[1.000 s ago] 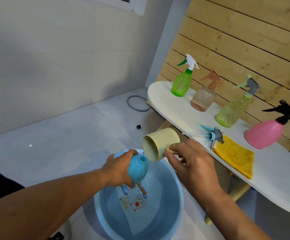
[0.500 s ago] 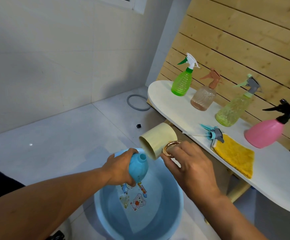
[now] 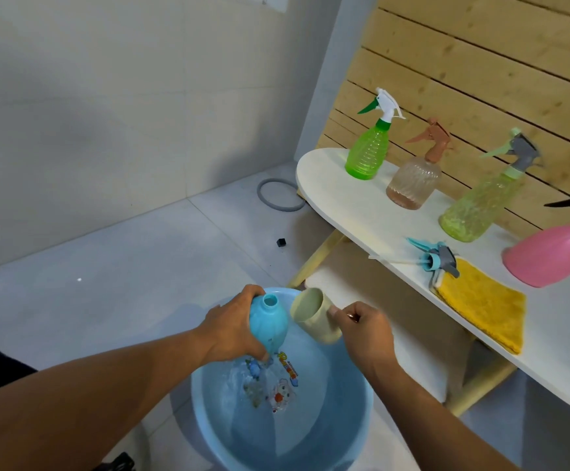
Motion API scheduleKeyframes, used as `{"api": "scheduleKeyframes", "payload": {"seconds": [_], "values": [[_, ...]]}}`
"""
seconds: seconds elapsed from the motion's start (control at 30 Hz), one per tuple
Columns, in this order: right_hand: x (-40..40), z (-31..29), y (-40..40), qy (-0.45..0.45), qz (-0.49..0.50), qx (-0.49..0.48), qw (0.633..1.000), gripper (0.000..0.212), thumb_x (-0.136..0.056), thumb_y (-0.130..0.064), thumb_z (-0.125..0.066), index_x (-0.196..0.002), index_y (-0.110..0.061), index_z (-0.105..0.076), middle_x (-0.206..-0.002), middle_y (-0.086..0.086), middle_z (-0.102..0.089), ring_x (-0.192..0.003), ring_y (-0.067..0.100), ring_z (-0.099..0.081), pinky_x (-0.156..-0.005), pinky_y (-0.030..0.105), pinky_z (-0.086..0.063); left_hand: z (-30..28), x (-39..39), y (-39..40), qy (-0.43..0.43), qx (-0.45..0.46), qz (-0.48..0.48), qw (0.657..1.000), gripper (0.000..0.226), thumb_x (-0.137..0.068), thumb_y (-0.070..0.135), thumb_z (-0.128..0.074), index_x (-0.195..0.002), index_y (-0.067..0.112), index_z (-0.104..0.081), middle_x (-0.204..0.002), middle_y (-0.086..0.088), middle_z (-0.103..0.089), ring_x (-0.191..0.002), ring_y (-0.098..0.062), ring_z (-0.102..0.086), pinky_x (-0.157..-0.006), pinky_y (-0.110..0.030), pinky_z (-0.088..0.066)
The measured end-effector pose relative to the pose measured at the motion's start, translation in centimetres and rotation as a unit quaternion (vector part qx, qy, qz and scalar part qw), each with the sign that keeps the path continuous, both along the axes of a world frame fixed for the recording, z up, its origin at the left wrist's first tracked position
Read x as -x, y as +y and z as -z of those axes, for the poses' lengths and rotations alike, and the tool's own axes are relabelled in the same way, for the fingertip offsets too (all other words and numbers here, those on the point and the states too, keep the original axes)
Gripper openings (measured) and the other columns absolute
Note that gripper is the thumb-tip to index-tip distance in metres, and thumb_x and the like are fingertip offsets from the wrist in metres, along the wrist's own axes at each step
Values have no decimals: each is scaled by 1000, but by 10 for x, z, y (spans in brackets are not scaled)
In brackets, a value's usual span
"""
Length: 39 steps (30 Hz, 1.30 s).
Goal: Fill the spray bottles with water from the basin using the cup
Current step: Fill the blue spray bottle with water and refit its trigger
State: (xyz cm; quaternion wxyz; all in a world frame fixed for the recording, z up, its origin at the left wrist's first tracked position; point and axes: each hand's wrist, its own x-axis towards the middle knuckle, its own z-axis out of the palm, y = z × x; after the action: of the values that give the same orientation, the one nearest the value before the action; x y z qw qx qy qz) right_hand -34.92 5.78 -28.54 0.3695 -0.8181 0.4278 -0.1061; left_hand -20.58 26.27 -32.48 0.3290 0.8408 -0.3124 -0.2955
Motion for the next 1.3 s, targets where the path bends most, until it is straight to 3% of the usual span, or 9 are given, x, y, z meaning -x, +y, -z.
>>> {"api": "scheduleKeyframes", "payload": {"seconds": [0.17,0.33,0.43,0.5,0.67,0.83,0.97,1.17,1.3], "values": [[-7,61,-11,112,-28,-29,993,26,-91,-26,-56,-82,-4,-67,-80,14,-70,-71,29,-72,-64,38,-61,6,-1,-1,4,27,-16,999,103,-46,46,-96,-125,53,-32,-117,17,-56,-107,-18,-60,-90,-46,-57],[-6,111,-18,210,-124,61,968,31,-95,-18,-51,-64,-22,-50,-68,-5,-55,-77,23,-66,-60,32,-42,15,-6,-2,8,47,-45,998,100,-42,54,-93,-123,54,-33,-117,21,-57,-108,-15,-60,-90,-44,-57],[-13,130,-18,268,-166,108,943,21,-99,-19,-49,-102,-17,-69,-102,1,-70,-101,25,-68,-76,30,-46,17,-9,-2,19,56,-64,996,98,-44,51,-95,-121,55,-35,-114,21,-59,-106,-11,-61,-90,-43,-57],[-19,139,-17,307,-210,135,918,28,-101,-17,-49,-123,-16,-66,-121,4,-66,-114,25,-65,-89,33,-50,18,-10,-1,22,62,-75,995,96,-45,49,-95,-120,56,-35,-113,20,-60,-104,-11,-62,-89,-43,-57],[-35,157,-4,341,-281,170,881,34,-105,-12,-41,-136,-14,-55,-133,6,-57,-125,24,-58,-101,34,-47,20,-13,-2,12,67,-80,994,95,-48,43,-98,-120,54,-37,-109,22,-62,-100,-8,-63,-83,-36,-58],[-54,170,22,314,-302,129,891,32,-105,-14,-42,-132,-11,-58,-134,9,-59,-126,25,-58,-103,34,-45,25,-17,1,-4,61,-72,996,93,-50,44,-98,-120,52,-38,-108,25,-62,-100,-6,-63,-82,-26,-54],[-62,176,42,270,-296,58,914,26,-100,-21,-52,-119,-14,-70,-122,8,-65,-115,25,-63,-94,30,-48,27,-22,3,-13,52,-64,997,95,-49,46,-98,-123,50,-38,-112,25,-60,-103,-6,-61,-85,-29,-55],[-55,164,36,111,-152,-116,975,23,-95,-26,-63,-87,-8,-76,-86,9,-74,-79,23,-70,-71,39,-62,28,-26,9,-16,45,-49,998,97,-50,49,-95,-125,51,-35,-114,25,-57,-105,-8,-60,-84,-31,-57],[-37,128,21,22,-30,-231,972,19,-96,-21,-69,-86,-5,-76,-92,12,-72,-79,22,-68,-60,32,-62,25,-23,14,-19,33,-27,999,100,-50,51,-92,-129,54,-32,-117,26,-55,-108,-10,-59,-89,-35,-57]]}}
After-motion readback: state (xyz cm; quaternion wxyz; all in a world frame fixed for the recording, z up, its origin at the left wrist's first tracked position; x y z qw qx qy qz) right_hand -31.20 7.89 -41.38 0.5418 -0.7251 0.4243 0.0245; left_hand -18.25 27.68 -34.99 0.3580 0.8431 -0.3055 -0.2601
